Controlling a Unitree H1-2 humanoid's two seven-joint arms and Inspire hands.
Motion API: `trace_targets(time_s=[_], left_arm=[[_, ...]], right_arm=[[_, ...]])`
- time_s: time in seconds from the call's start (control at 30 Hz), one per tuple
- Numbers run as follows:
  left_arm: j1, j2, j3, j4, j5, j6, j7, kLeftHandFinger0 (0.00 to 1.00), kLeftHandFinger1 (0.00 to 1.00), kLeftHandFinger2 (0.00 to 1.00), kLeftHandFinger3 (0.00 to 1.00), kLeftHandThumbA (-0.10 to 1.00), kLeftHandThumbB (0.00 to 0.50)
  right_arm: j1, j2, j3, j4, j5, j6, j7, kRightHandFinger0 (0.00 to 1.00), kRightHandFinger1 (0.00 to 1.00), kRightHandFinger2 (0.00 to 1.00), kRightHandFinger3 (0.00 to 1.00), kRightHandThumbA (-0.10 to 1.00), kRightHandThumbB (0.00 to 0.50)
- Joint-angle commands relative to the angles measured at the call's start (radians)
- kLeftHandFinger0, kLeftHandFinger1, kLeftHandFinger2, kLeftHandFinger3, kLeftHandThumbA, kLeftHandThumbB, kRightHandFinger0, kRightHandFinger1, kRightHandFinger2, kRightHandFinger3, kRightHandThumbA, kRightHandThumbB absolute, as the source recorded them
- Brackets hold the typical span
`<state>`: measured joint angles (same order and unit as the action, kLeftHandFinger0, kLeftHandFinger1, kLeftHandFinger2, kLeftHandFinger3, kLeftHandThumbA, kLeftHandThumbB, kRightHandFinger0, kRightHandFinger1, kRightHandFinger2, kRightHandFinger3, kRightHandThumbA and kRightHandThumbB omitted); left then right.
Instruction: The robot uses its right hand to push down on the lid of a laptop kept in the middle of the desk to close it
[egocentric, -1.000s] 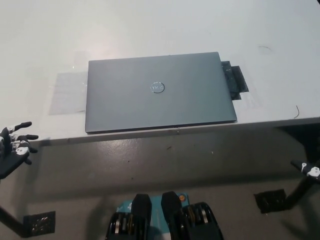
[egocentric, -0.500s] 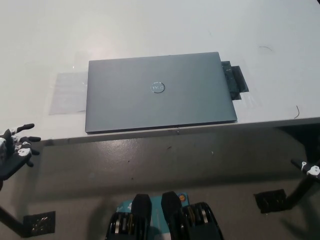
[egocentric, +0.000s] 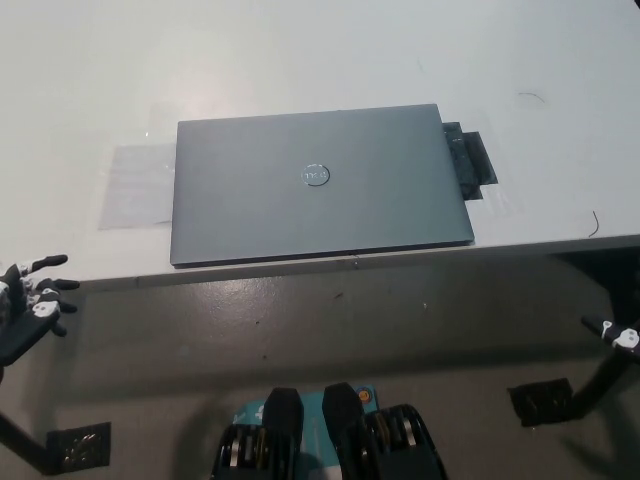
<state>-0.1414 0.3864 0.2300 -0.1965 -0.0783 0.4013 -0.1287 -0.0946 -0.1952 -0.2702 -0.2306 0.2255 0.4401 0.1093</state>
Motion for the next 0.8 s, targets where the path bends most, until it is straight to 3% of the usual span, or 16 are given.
trace_targets(time_s=[0.0, 0.07, 0.2, 0.33, 0.43, 0.47, 0.7, 0.77], left_arm=[[-0.001, 0.013, 0.007, -0.014, 0.005, -0.045, 0.008, 0.42, 0.51, 0.62, 0.75, 0.23, 0.006], [-0.002, 0.005, 0.018, -0.015, -0.019, -0.043, 0.003, 0.36, 0.45, 0.58, 0.71, 0.17, 0.0], [0.0, 0.005, 0.014, -0.011, -0.014, -0.049, 0.002, 0.38, 0.46, 0.56, 0.71, 0.17, 0.009], [-0.001, 0.0, 0.019, -0.012, -0.017, -0.045, 0.006, 0.3, 0.4, 0.53, 0.7, 0.16, 0.006], [0.004, -0.001, 0.018, -0.012, -0.02, -0.046, 0.002, 0.33, 0.42, 0.55, 0.71, 0.16, 0.001], [0.004, -0.004, 0.021, -0.011, -0.019, -0.047, 0.007, 0.3, 0.41, 0.54, 0.69, 0.15, 0.009], [0.009, -0.003, 0.021, -0.017, -0.015, -0.048, 0.007, 0.3, 0.42, 0.54, 0.69, 0.19, 0.016], [0.011, -0.003, 0.021, -0.015, -0.015, -0.051, 0.008, 0.32, 0.43, 0.54, 0.69, 0.19, 0.01]], right_arm=[[-0.028, -0.018, -0.007, -0.022, 0.008, -0.018, -0.013, 1.0, 1.0, 1.0, 1.0, 1.0, 0.316], [-0.029, -0.02, -0.005, -0.023, 0.004, -0.011, -0.015, 1.0, 1.0, 1.0, 1.0, 1.0, 0.327], [-0.028, -0.024, -0.006, -0.027, 0.005, -0.004, -0.014, 1.0, 1.0, 1.0, 1.0, 1.0, 0.355], [-0.027, -0.026, -0.004, -0.025, 0.002, -0.014, -0.011, 1.0, 1.0, 1.0, 1.0, 1.0, 0.325], [-0.027, -0.029, -0.004, -0.028, 0.003, -0.002, -0.011, 1.0, 1.0, 1.0, 1.0, 1.0, 0.333], [-0.028, -0.029, -0.003, -0.027, 0.0, -0.007, -0.011, 1.0, 1.0, 1.0, 1.0, 1.0, 0.303], [-0.033, -0.034, 0.001, -0.019, -0.002, -0.013, -0.008, 1.0, 1.0, 1.0, 1.0, 1.0, 0.351], [-0.036, -0.034, 0.002, -0.025, -0.001, -0.006, -0.01, 1.0, 1.0, 1.0, 1.0, 1.0, 0.326]])
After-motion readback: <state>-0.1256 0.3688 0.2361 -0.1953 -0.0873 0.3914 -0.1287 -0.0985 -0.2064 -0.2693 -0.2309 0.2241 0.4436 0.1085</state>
